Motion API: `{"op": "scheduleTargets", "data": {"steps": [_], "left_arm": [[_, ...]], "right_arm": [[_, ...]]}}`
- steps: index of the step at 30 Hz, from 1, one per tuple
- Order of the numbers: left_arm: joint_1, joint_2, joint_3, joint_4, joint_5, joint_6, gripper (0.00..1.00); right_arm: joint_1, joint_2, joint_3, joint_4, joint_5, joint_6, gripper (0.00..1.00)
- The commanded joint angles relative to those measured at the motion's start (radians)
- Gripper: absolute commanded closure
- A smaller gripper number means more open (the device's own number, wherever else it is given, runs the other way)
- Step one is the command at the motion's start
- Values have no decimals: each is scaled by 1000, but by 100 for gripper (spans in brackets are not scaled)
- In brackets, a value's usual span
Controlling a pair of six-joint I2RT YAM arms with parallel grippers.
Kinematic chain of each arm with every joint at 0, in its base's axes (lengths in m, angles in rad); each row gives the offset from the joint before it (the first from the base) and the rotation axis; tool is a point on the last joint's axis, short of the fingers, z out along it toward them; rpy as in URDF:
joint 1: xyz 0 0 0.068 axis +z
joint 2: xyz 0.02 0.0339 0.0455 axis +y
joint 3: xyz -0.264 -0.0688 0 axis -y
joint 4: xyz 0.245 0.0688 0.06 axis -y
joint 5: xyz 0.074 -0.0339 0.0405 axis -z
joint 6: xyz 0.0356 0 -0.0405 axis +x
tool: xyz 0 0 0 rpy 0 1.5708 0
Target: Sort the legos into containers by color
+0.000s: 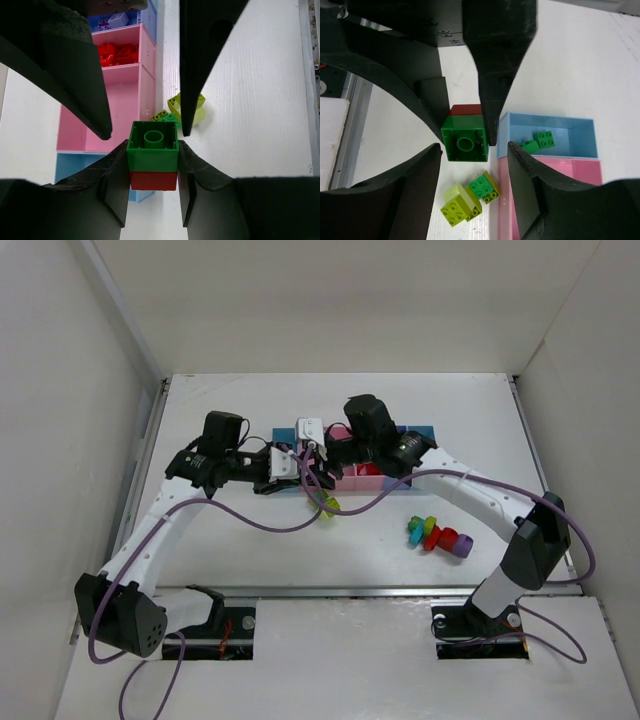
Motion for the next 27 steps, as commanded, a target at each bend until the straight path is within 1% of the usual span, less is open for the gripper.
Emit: {"op": "scheduleTargets", "data": {"steps": [1, 8, 10, 15, 19, 22, 26, 27], "left_arm": [[-5, -4, 44, 34, 29, -20, 100], [-5, 5, 44, 43, -17, -20, 100], [-5, 5, 44, 27, 24, 6, 100], [-5, 5, 44, 7, 36, 16, 100], [-5, 5, 44, 7, 56, 2, 100], [-5, -4, 55, 16, 56, -23, 100], [-5, -4, 55, 16, 66, -23, 100], [-5, -4, 55, 16, 66, -23, 100]], "right_arm": [[8, 12, 28, -19, -38, -25, 39], [8, 12, 19, -41, -18, -34, 39], [8, 12, 19, -17, -27, -34, 39], [8, 12, 28, 7, -27, -34, 39], [19, 47, 65, -6, -27, -25, 42], [19, 57, 65, -16, -6, -25, 49], [19, 57, 65, -26, 3, -25, 69], [19, 57, 65, -26, 13, -25, 79]]}}
